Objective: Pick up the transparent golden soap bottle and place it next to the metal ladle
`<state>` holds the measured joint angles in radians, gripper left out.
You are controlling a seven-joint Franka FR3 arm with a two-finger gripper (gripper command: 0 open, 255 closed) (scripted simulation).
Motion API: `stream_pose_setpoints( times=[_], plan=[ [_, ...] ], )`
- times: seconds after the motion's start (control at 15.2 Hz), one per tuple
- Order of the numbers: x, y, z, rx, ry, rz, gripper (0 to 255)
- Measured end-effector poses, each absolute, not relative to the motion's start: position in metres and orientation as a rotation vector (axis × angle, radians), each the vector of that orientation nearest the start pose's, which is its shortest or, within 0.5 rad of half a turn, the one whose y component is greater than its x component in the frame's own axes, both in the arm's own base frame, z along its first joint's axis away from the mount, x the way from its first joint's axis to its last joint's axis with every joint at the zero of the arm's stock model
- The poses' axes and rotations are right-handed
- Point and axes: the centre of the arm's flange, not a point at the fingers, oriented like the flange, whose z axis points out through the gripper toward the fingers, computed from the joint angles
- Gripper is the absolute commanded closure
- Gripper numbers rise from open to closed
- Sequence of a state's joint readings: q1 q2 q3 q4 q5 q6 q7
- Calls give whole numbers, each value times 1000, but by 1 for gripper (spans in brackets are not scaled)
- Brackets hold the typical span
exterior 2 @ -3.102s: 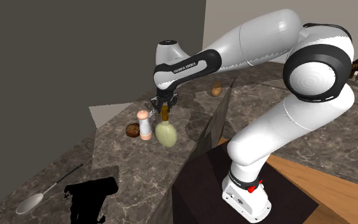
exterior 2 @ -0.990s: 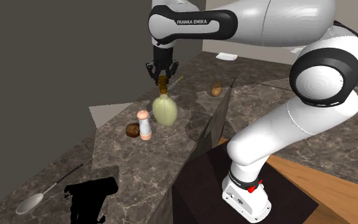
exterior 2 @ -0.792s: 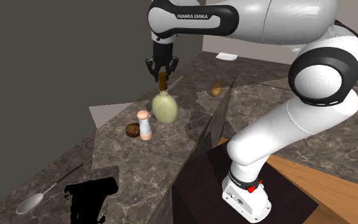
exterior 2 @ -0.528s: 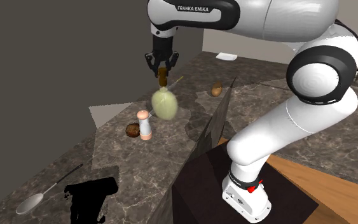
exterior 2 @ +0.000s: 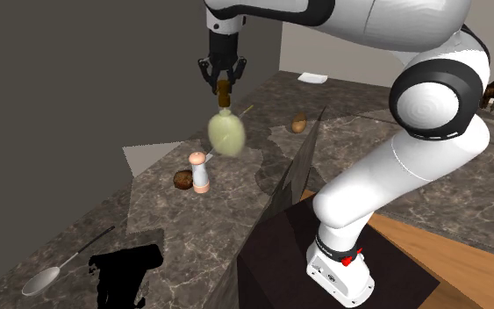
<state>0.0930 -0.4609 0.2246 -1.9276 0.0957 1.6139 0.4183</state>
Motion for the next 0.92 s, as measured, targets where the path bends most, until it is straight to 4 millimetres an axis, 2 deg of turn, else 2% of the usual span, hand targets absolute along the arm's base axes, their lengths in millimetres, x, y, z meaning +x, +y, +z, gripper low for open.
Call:
stream_pose_setpoints(
  times=[0.92],
  plan=[
    [381,162,750,-3086,177,-200,255]
  ],
)
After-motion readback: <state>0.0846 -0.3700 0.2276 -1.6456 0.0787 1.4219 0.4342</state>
